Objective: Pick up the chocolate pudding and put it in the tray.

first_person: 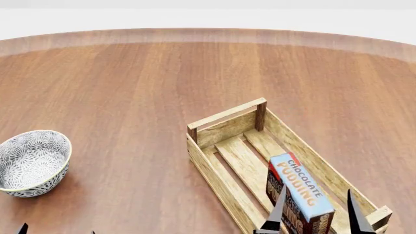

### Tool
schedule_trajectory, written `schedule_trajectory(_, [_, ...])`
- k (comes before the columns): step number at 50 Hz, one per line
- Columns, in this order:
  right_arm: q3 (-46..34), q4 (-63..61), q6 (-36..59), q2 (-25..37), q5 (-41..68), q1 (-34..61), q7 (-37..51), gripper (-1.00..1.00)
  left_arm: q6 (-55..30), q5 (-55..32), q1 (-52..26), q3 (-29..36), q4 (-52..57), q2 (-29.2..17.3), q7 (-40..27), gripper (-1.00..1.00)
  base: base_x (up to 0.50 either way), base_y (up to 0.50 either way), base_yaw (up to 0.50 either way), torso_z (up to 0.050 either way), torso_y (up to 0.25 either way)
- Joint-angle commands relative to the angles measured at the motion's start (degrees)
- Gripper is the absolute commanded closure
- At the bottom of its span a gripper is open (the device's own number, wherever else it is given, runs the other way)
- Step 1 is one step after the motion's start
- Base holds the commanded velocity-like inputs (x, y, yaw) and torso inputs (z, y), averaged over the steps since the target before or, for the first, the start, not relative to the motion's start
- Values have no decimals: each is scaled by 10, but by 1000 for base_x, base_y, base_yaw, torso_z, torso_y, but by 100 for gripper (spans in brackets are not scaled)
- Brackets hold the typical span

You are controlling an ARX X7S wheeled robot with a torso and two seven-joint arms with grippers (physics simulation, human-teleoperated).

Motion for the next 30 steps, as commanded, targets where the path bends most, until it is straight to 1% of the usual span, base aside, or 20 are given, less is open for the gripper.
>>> schedule_trajectory(1, [-1,-132,13,18,-36,-52,35,-100,13,5,32,-5,45,-14,-11,-100,0,0,0,0,0])
schedule_trajectory(5, [-8,-163,20,18,-62,-63,45,-100,17,10,40,-5,60,-18,-14,-100,0,0,0,0,0])
schedule_trajectory(12, [-11,-195,12,21,-55,-80,45,-100,18,15,45,-1,74,-22,-14,-100,0,0,0,0,0])
schedule_trajectory(23, [-5,-186,11,21,-62,-80,54,-100,20,15,44,0,76,-26,-12,-100,0,0,0,0,0])
schedule_trajectory(24, [-2,-199,6,21,-54,-84,56,-100,-28,3,46,-6,135,-38,-24,-100,0,0,0,0,0])
schedule_trajectory(25, [0,-204,5,20,-49,-85,58,-100,-31,2,48,-8,142,-40,-26,-100,0,0,0,0,0])
schedule_trajectory(27, [-13,-212,31,22,-81,-83,59,-100,-29,-3,53,-13,151,-45,-27,-100,0,0,0,0,0])
schedule_trajectory(30, [-15,-206,32,19,-92,-81,65,-100,-26,-9,52,-19,150,-47,-28,-100,0,0,0,0,0])
